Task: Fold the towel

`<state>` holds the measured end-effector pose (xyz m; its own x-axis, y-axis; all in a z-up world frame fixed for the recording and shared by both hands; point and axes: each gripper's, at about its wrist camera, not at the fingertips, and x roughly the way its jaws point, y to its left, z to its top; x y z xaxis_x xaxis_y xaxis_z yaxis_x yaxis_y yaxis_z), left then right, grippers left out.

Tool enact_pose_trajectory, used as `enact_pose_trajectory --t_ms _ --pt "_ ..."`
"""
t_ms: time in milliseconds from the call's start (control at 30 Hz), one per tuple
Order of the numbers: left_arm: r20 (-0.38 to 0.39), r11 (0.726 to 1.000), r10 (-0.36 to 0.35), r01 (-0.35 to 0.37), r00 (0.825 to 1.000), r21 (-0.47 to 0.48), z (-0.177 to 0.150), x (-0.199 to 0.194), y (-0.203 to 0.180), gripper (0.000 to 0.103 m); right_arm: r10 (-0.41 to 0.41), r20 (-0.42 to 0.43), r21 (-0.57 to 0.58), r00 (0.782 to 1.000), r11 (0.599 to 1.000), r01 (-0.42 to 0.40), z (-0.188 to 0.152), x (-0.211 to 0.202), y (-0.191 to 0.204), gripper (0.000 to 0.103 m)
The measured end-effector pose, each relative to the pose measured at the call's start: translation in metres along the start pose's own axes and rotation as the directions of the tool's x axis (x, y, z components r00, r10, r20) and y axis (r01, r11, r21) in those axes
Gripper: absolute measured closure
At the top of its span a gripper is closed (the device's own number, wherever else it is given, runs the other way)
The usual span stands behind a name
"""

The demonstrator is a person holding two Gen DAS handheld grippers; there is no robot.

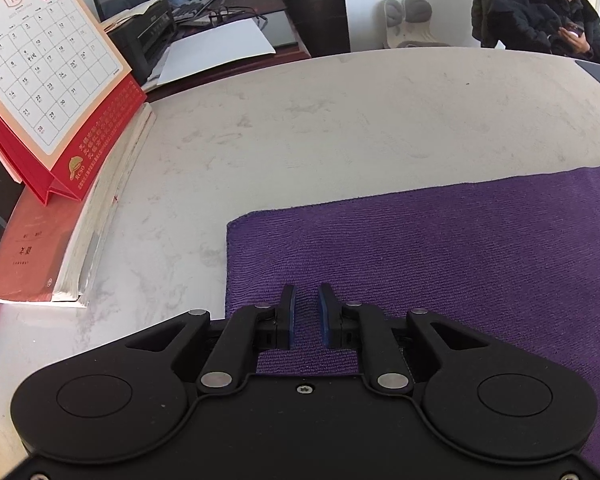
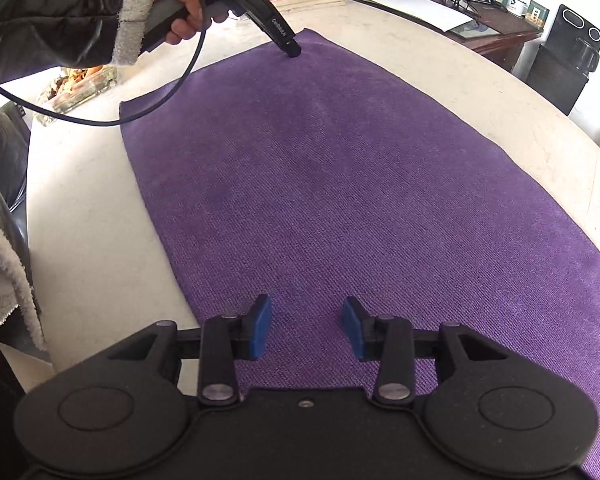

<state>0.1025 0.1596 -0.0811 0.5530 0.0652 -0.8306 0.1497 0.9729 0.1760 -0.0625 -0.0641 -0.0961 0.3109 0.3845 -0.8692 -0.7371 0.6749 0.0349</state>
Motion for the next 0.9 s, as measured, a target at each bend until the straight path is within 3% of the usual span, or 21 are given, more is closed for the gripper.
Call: enact_pose_trajectory --t_ms 100,233,367,500,733,900 --pt "0.026 0.999 -0.015 0.016 1.0 -0.041 -0.005 -0.027 0.004 0.091 0.005 0.027 0.02 1.0 1.0 -0.005 0.004 -0.013 -0.011 0.067" --pt "0.047 0.989 -0.099 0.104 0.994 -0.103 -0.032 -0.075 0.0 0.09 -0.095 0.099 0.165 0.991 0.983 0.078 0.007 -0.035 -0.062 0.065" --pt "-0.036 0.98 -0.175 0.17 0.984 -0.103 -0.069 -0.09 -0.024 0.09 -0.183 0.087 0.239 0.979 0.958 0.158 0.013 -0.029 -0.112 0.065" --pt "-0.125 0.982 -0.168 0.156 0.978 -0.104 -0.096 -0.083 -0.038 0.09 -0.2 0.068 0.237 0.977 0.955 0.179 0.027 -0.006 -0.144 0.065" --pt "-0.141 0.977 -0.148 0.123 0.979 -0.177 -0.109 -0.083 -0.032 0.089 -0.183 0.04 0.233 0.982 0.958 0.169 0.033 0.023 -0.164 0.065" --pt "-0.145 0.974 -0.133 0.102 0.98 -0.201 -0.109 -0.079 -0.029 0.088 -0.166 0.052 0.231 0.985 0.961 0.15 0.035 0.029 -0.172 0.058"
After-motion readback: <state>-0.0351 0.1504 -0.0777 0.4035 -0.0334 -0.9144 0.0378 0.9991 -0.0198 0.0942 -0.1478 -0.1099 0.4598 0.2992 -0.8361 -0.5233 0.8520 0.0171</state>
